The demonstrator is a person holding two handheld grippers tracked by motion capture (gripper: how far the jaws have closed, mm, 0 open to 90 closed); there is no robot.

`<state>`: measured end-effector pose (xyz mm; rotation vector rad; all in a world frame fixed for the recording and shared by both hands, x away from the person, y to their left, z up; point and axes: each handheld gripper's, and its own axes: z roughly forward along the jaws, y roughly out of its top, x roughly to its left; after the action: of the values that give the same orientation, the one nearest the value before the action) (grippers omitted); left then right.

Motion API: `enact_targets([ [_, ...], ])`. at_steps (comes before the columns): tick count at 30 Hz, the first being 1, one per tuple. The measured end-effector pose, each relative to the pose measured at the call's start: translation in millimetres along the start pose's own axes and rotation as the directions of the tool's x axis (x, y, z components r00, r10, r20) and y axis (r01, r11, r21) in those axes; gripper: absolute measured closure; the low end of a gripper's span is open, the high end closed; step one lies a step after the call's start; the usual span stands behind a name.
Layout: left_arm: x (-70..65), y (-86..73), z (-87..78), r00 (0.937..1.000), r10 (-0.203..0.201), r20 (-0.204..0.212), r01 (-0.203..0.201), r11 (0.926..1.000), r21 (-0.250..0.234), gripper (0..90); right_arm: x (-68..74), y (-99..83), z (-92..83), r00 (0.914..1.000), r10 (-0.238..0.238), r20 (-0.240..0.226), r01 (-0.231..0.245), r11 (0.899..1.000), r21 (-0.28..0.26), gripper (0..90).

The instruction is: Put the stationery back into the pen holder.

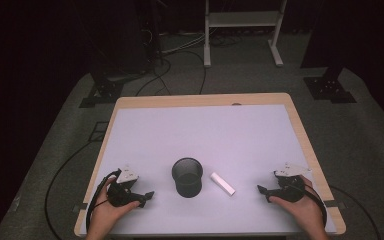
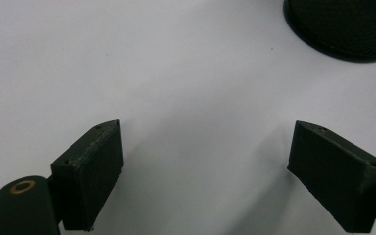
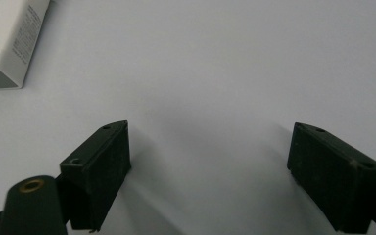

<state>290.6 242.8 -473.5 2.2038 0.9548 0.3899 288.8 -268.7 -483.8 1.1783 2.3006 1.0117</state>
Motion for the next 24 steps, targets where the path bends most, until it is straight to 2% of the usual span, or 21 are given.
enact_targets([
  [6,-2.6,-3.4,3.4,0.9998,0.008,-0.017,-0.008,0.9997,-0.023,6.5,2.0,0.1,-1.8,1.0000,0.002,-0.002,-0.003,1.000,-0.005,22.6],
  [8,-3.1,-4.1,3.6,0.9998,0.007,-0.020,-0.008,0.9996,-0.028,6.4,4.0,1.6,-3.2,1.0000,-0.002,-0.008,0.002,1.000,-0.003,30.3],
  [12,-3.1,-4.2,4.0,0.9998,0.006,-0.020,-0.006,0.9996,-0.028,6.1,6.4,3.6,-4.1,0.9999,-0.006,-0.015,0.006,1.000,0.004,34.5],
  [17,-2.9,-4.2,4.1,0.9998,0.005,-0.018,-0.005,0.9996,-0.028,6.0,11.4,9.9,-6.6,0.9989,-0.013,-0.046,0.013,1.000,0.000,35.0],
  [19,-2.8,-4.2,4.1,0.9998,0.006,-0.018,-0.006,0.9996,-0.026,6.0,14.2,14.1,-8.0,0.9979,0.000,-0.065,0.000,1.000,0.000,35.3],
  [24,-2.8,-4.3,4.1,0.9998,0.007,-0.019,-0.007,0.9996,-0.027,6.0,17.5,22.0,-8.3,0.9974,-0.007,-0.072,0.008,1.000,0.010,35.9],
])
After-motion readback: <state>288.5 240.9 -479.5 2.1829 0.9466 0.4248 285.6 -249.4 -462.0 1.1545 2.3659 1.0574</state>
